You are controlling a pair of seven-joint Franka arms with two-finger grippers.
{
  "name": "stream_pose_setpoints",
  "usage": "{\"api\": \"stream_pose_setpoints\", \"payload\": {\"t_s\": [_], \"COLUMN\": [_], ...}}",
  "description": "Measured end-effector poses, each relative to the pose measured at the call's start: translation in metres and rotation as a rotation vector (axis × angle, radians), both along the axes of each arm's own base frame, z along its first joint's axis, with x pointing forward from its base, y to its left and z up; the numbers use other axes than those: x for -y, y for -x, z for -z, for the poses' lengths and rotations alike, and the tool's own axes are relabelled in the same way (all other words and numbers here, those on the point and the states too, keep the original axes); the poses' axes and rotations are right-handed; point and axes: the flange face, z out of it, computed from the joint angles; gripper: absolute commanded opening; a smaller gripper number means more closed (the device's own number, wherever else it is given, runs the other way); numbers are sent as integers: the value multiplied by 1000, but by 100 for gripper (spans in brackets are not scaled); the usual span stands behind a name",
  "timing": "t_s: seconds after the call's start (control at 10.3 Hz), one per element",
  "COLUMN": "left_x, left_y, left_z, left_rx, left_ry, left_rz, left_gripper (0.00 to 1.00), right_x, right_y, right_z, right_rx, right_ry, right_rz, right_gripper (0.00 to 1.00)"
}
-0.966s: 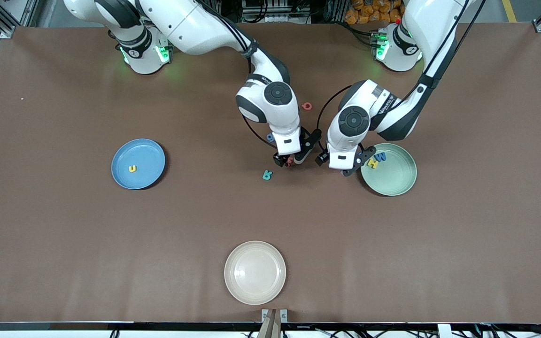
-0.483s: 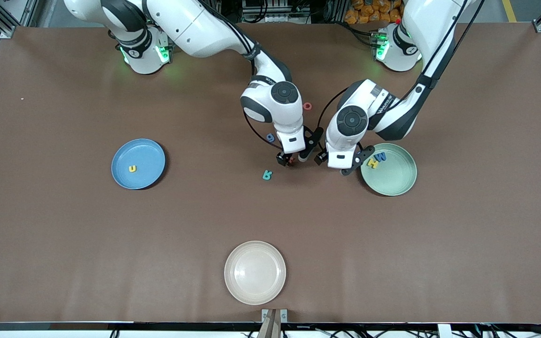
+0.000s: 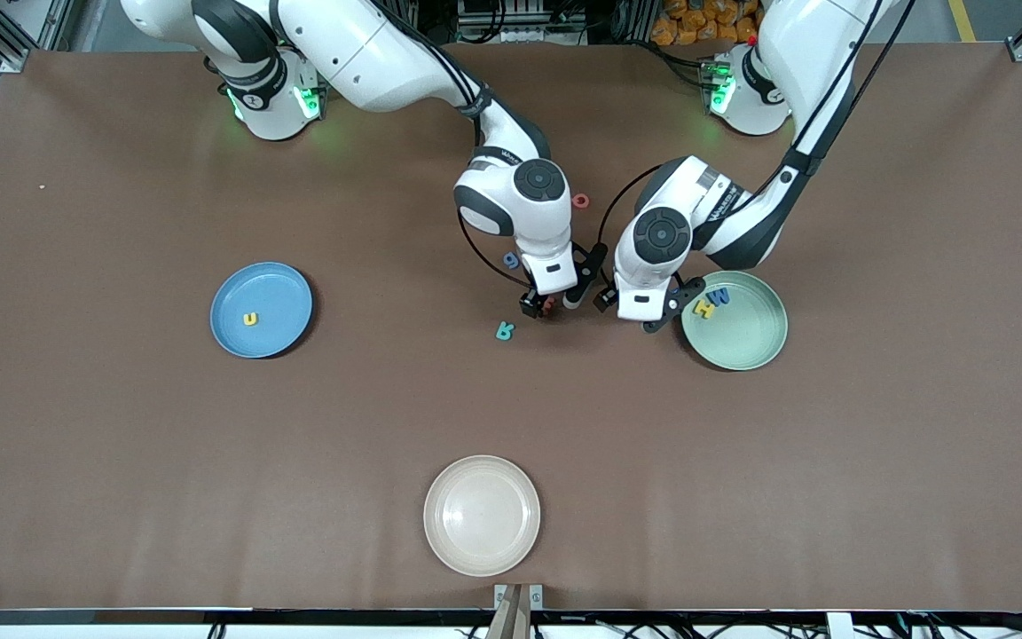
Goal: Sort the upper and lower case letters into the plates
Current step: 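Lower the right gripper and grasp the pink w letter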
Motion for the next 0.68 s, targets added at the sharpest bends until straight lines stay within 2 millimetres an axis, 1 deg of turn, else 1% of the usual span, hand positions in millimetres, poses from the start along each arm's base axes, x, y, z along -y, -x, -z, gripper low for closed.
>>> {"api": "stream_pose_setpoints", "payload": {"t_s": [0.29,0.48,0.58,0.68], "left_x": [1,2,1,1], "left_y": [3,4,3,3], "left_z": [10,11,11,11], "left_rx": [-18,-19,-19,-19], "left_ry": [-5,-5,-6,-6], "left_rz": [2,5,4,3], "left_gripper": [100,100,100,100], "right_x": [0,2,3,4], "right_y": [-4,-8,-9,-10], "right_z": [8,9,9,9], "right_rx": [1,4,6,6], "right_ry": [5,8,10,12], "right_rz": [-8,-4,-2,-1], "right_gripper": [68,66,61,61]}}
